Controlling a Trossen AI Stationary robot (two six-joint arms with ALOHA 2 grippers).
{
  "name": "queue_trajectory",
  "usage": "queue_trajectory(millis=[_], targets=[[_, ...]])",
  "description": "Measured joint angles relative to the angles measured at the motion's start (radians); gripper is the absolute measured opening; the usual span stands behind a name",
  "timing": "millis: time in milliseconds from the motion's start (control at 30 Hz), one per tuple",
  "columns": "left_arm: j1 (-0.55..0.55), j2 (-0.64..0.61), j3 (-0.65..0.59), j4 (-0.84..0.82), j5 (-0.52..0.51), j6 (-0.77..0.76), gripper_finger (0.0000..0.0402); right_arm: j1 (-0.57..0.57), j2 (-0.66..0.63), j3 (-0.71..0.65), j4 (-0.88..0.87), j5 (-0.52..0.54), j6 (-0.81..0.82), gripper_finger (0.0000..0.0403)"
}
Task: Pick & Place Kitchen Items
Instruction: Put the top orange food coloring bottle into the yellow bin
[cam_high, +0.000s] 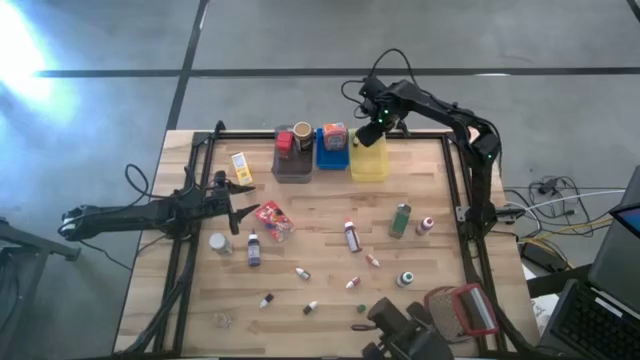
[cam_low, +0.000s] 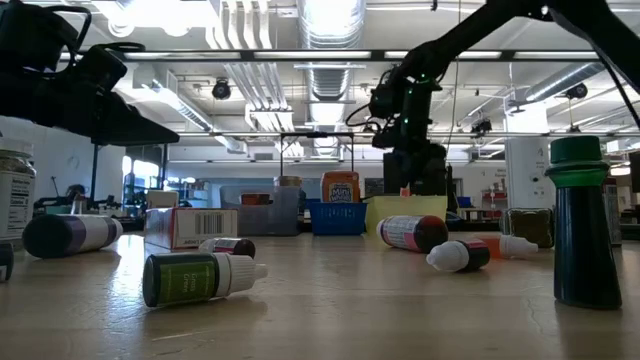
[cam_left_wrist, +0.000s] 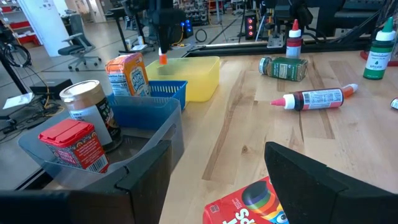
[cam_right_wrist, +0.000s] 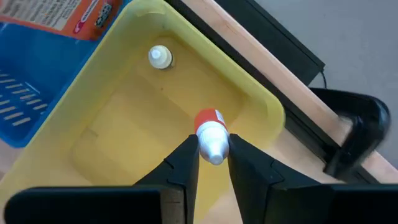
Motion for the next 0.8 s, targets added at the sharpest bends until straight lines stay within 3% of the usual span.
queue_trajectory(millis=[233,533,800], targets=[[0.000,0.000,0.000,0.000,0.000,0.000,0.0261,0.022,0.048,0.011,0.062,-0.016,-0.036,0.0058],[0.000,0.000,0.000,0.000,0.000,0.000,0.0261,0.022,0.095,0.010,0.099,-0.022,-0.038,0.0076],[0.000,0.000,0.000,0.000,0.001,0.000,0.0261,0.025,0.134,0.009,0.138,-0.058,-0.043,0.0059]])
